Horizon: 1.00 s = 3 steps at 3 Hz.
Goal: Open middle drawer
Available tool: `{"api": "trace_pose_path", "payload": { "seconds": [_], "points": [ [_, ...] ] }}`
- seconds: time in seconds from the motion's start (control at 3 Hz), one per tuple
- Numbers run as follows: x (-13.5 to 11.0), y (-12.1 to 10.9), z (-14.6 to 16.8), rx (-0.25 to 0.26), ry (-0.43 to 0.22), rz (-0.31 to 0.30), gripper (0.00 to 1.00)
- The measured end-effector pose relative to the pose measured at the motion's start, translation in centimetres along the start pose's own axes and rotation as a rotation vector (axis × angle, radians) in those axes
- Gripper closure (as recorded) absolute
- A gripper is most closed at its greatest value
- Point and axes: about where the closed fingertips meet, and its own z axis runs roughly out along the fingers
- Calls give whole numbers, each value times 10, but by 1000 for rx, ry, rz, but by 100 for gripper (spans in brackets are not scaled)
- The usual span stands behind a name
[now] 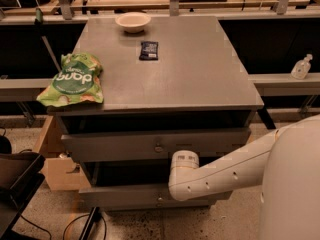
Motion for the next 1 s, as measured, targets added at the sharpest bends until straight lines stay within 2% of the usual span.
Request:
{"api": "trace_pose_path", "payload": {
  "seconds": [0.33,0.67,1.0],
  "points": [
    [0,0,0,0,0,0,100],
    [0,1,1,-1,0,0,84],
    [0,1,1,-3,1,0,61]
  ]
}}
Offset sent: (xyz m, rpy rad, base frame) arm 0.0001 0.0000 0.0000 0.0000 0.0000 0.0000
